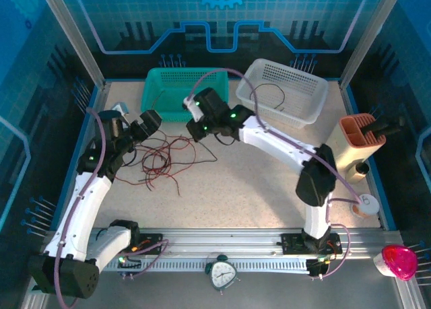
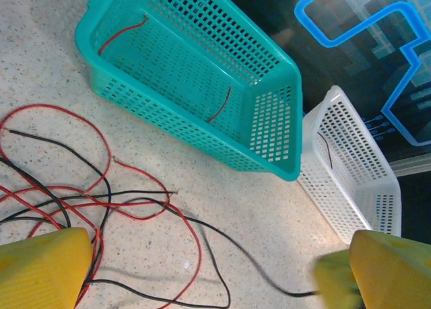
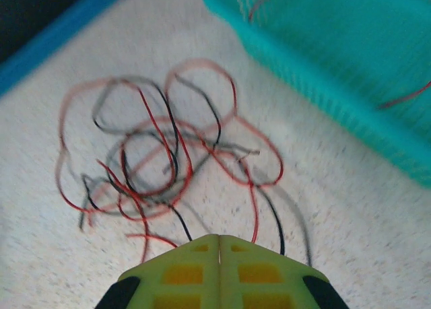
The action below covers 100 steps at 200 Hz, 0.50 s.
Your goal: Untangle the cables
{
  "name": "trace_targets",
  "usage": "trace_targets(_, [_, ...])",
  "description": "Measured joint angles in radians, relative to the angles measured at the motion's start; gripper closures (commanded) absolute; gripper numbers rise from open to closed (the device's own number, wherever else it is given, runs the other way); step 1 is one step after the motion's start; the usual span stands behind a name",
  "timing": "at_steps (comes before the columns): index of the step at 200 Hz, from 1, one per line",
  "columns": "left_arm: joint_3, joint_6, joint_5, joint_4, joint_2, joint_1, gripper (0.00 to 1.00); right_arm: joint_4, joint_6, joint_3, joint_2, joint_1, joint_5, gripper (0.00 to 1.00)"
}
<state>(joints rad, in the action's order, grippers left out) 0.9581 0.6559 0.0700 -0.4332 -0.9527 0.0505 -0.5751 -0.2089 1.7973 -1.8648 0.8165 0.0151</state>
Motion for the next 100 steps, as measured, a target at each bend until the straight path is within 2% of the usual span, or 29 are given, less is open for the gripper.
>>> trace_targets(40, [0.0, 0.0, 0.019, 0.015, -0.006, 0.0, 0.01, 0.003, -0.015, 0.046, 0.11, -0.006, -0.029, 1.0])
trace_targets(100, [0.0, -0.003, 0.053, 0.021, -0.023, 0.0, 0.01, -0.008, -0.03, 0.124, 0.159, -0.011, -0.054, 1.0])
